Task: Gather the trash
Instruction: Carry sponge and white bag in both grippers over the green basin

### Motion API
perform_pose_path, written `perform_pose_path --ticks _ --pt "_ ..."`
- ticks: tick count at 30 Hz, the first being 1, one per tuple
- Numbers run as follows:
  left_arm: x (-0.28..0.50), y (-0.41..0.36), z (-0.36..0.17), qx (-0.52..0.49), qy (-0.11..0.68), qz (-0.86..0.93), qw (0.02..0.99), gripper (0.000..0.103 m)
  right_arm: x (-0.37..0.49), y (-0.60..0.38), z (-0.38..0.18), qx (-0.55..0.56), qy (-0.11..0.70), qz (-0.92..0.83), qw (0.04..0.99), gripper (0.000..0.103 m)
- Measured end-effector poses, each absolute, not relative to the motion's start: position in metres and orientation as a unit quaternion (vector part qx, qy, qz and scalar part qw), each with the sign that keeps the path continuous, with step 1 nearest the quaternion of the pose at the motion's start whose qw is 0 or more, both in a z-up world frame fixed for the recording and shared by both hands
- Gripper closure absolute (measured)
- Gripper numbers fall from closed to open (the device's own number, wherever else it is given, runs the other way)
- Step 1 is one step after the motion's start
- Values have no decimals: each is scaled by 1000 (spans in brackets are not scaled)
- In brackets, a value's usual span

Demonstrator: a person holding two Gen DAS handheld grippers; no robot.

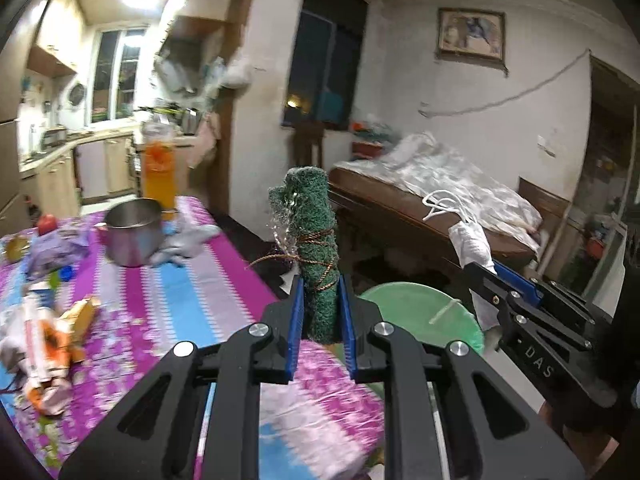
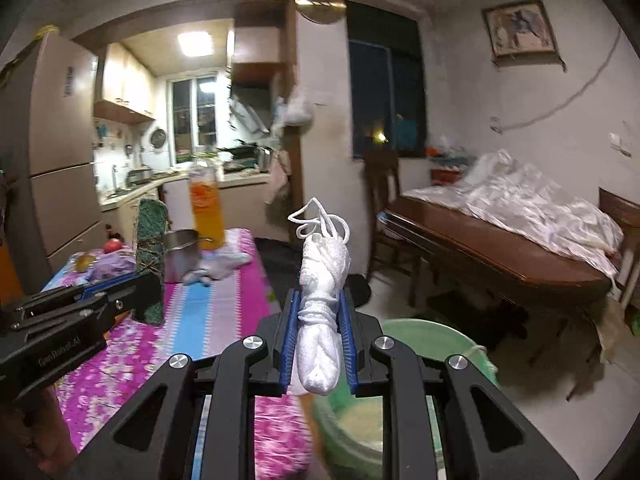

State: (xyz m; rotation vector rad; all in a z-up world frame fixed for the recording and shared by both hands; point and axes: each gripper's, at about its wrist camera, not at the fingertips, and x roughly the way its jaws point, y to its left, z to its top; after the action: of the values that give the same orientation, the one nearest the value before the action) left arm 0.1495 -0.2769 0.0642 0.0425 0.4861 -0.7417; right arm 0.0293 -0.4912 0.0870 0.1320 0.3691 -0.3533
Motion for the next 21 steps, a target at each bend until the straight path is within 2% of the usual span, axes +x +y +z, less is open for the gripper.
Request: perform_pose_path --ticks 12,21 --pt "177 -395 24 50 343 -420 838 87 70 -638 38 136 319 -204 915 83" --pt "207 -442 -14 74 436 -419 793 87 100 -694 -13 155 419 -192 874 82"
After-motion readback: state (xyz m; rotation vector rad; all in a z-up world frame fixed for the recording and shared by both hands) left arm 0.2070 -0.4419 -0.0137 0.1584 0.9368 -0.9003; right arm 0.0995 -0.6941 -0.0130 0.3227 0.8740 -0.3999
